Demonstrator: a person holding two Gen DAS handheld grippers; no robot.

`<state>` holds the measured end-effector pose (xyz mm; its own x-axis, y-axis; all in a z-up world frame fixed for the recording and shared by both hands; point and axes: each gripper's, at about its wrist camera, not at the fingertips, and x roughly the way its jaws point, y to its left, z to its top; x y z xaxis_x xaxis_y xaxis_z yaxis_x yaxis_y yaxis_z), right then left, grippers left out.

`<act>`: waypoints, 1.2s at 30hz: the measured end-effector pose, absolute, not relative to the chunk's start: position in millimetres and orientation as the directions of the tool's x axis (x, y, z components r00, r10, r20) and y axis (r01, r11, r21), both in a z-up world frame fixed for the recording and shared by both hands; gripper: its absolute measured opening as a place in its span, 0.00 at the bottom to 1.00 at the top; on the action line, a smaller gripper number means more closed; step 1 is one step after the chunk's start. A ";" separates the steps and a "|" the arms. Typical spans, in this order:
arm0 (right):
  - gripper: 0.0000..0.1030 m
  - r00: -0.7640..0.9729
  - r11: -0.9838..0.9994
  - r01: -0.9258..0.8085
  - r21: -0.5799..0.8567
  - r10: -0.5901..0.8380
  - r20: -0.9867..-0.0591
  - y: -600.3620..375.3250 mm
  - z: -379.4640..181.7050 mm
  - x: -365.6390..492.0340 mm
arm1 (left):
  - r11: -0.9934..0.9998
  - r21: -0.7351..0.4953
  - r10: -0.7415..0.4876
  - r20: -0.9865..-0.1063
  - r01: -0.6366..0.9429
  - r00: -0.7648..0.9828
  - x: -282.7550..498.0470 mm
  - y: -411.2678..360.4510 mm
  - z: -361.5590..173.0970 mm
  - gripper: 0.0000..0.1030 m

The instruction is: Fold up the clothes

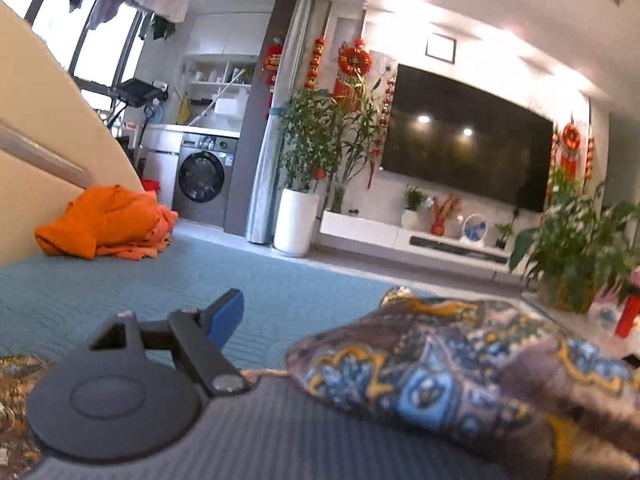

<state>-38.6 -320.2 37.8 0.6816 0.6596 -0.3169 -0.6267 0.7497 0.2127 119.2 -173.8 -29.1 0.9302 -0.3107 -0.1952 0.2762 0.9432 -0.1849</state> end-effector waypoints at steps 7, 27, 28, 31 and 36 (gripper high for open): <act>0.74 0.884 0.795 -0.001 0.606 0.284 -0.371 -446.4 -8.0 27.5 | 0.934 -0.167 -0.345 -0.200 0.315 0.917 116.0 -163.8 -31.1 0.83; 0.07 0.920 0.712 0.048 0.700 0.241 -0.309 -470.4 -41.9 73.5 | 0.900 -0.075 -0.434 -0.252 0.430 0.865 105.4 -198.0 -16.7 0.88; 0.07 0.937 0.750 0.055 0.659 0.189 -0.294 -474.5 -30.6 73.0 | 0.894 -0.064 -0.441 -0.299 0.444 0.846 108.2 -204.0 -18.1 0.89; 0.07 0.974 0.824 0.088 0.559 0.046 -0.220 -493.4 1.1 63.6 | 0.872 -0.034 -0.452 -0.436 0.488 0.778 116.6 -222.2 -22.1 0.89; 0.09 0.947 0.844 0.263 0.468 -0.133 -0.292 -541.1 -9.0 74.9 | 0.858 0.086 -0.367 -0.585 0.506 0.723 116.7 -236.2 -47.7 0.88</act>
